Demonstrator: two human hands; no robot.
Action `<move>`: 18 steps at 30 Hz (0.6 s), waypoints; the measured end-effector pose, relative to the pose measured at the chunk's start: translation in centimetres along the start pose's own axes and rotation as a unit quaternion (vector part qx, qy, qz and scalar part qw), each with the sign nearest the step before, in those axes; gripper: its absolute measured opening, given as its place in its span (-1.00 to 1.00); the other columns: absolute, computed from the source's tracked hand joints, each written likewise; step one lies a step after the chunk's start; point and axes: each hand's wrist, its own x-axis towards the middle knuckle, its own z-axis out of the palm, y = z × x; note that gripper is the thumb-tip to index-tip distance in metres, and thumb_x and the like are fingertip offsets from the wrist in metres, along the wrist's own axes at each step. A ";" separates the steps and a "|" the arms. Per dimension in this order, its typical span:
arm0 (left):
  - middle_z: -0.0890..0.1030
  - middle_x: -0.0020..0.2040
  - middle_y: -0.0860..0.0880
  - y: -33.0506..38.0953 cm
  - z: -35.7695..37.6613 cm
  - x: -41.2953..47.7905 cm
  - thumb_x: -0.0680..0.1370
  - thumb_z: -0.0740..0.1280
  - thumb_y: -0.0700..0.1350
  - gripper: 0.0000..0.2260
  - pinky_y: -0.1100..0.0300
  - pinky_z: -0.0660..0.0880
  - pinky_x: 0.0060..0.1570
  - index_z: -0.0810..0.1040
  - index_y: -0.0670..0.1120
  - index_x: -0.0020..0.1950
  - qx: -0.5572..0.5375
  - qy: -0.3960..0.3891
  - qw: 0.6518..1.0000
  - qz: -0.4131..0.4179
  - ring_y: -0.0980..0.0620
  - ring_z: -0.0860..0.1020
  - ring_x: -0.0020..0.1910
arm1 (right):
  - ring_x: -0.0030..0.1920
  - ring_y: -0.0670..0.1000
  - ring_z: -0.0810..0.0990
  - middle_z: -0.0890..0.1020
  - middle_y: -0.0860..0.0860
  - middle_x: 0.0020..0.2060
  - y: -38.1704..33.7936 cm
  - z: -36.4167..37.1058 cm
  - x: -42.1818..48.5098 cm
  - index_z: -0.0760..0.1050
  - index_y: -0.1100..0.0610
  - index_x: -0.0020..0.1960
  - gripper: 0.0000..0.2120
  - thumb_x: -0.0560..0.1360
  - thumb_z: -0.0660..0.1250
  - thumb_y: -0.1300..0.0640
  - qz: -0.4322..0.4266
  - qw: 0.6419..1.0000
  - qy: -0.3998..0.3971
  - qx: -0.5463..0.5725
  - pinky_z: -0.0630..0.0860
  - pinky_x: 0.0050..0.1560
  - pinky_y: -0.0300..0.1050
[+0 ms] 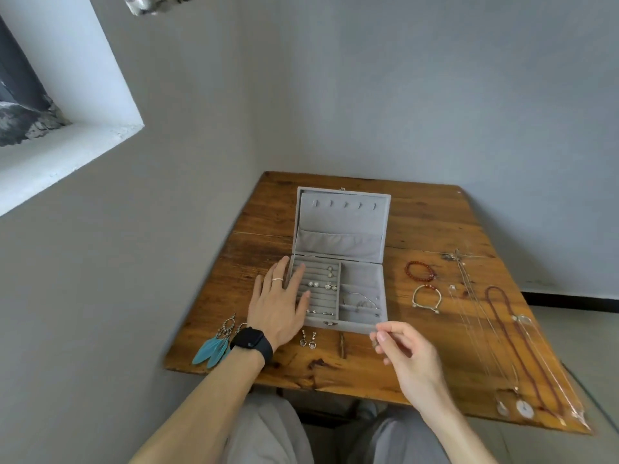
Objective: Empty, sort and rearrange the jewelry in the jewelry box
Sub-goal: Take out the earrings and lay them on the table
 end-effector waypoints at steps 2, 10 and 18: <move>0.41 0.43 -0.14 0.6 -0.8 0.6 0.62 0.20 0.14 -0.59 -0.10 0.37 0.35 0.44 0.03 0.42 0.025 0.061 0.997 0.045 -0.14 0.37 0.41 | -0.09 -0.08 0.69 0.73 -0.11 -0.09 1.4 -0.7 -0.9 0.64 -0.05 0.05 -0.86 0.58 0.37 0.17 0.015 1.000 0.001 0.002 0.59 -0.18 -0.26; 0.61 0.16 -0.04 4.1 -2.9 7.0 0.63 0.26 -0.04 -0.76 0.02 0.49 0.02 0.59 0.02 0.26 0.045 -0.009 0.993 0.106 -0.08 0.51 0.18 | -0.04 -0.16 0.68 0.71 -0.22 -0.10 2.8 -0.6 -1.2 0.63 -0.13 0.05 -0.84 0.57 0.39 0.12 -0.014 0.999 0.027 -0.018 0.60 -0.15 -0.31; 0.62 0.10 -0.05 5.3 -1.8 9.3 0.62 0.29 0.02 -0.80 0.04 0.54 -0.05 0.66 -0.01 0.12 0.091 -0.061 0.992 0.066 -0.10 0.55 0.10 | -0.05 -0.12 0.68 0.70 -0.21 -0.09 3.4 -0.9 -1.1 0.62 -0.15 0.06 -0.85 0.58 0.37 0.09 -0.035 0.999 0.027 -0.016 0.61 -0.13 -0.28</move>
